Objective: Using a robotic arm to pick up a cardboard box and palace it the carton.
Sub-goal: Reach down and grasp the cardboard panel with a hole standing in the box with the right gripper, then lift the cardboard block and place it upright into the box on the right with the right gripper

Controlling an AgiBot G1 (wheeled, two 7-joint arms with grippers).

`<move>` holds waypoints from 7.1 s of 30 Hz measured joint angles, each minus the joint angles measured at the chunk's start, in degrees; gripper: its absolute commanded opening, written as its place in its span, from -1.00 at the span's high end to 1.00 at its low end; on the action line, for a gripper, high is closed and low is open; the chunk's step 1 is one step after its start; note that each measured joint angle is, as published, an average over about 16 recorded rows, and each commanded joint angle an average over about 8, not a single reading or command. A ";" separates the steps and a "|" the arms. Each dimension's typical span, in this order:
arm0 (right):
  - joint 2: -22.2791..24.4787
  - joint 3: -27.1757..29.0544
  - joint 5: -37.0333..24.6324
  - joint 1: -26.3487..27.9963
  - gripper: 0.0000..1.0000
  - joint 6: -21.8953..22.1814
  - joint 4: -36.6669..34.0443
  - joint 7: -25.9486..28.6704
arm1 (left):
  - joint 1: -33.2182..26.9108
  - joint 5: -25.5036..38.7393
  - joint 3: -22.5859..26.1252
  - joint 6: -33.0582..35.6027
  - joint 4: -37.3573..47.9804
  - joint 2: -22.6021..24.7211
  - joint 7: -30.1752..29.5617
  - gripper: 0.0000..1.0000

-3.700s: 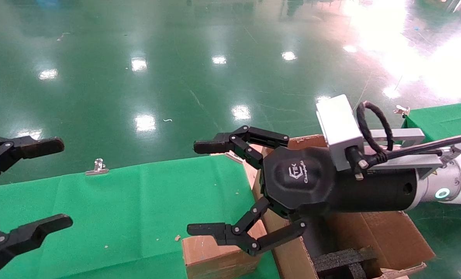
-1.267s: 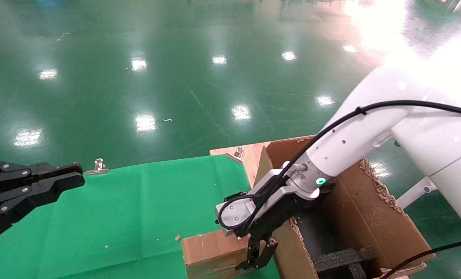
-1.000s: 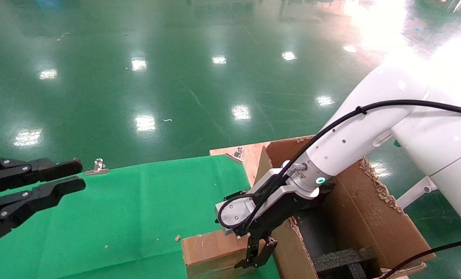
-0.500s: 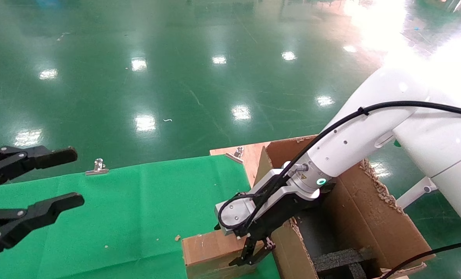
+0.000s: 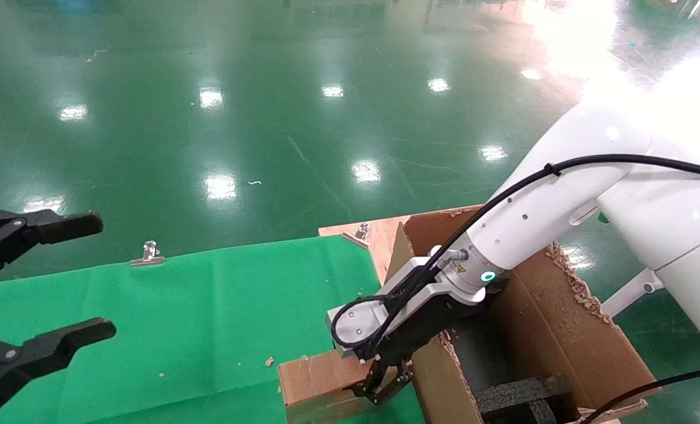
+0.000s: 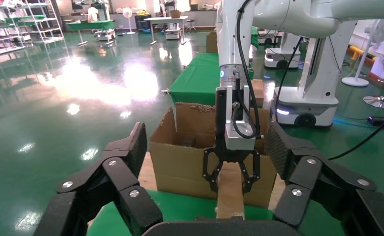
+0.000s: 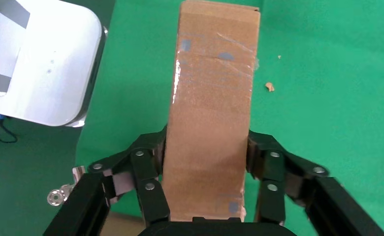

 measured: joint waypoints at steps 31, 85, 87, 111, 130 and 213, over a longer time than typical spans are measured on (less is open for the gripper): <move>8.09 -6.07 8.38 26.05 1.00 -1.02 -6.02 -5.03 | 0.00 0.01 0.00 0.00 0.00 0.00 0.00 -1.00; 49.72 -32.09 39.55 12.49 1.00 36.22 -4.30 23.28 | 0.01 0.00 0.00 -0.01 0.01 0.00 0.00 -1.00; 50.24 -32.45 40.66 11.73 1.00 37.58 -3.53 23.44 | 0.01 0.00 0.00 -0.02 0.01 -0.01 0.00 -1.00; 47.85 -35.05 36.79 9.84 1.00 44.81 -1.75 32.02 | 0.02 0.00 0.00 -0.02 0.02 -0.01 0.01 -1.00; 43.53 -40.64 16.69 10.01 1.00 54.21 5.97 54.17 | 0.01 0.00 0.00 -0.03 0.02 -0.01 0.01 -1.00; 16.51 -40.74 17.10 -5.54 -1.00 51.16 -25.79 50.59 | 0.03 -0.01 0.00 -0.04 0.03 -0.02 0.01 -1.00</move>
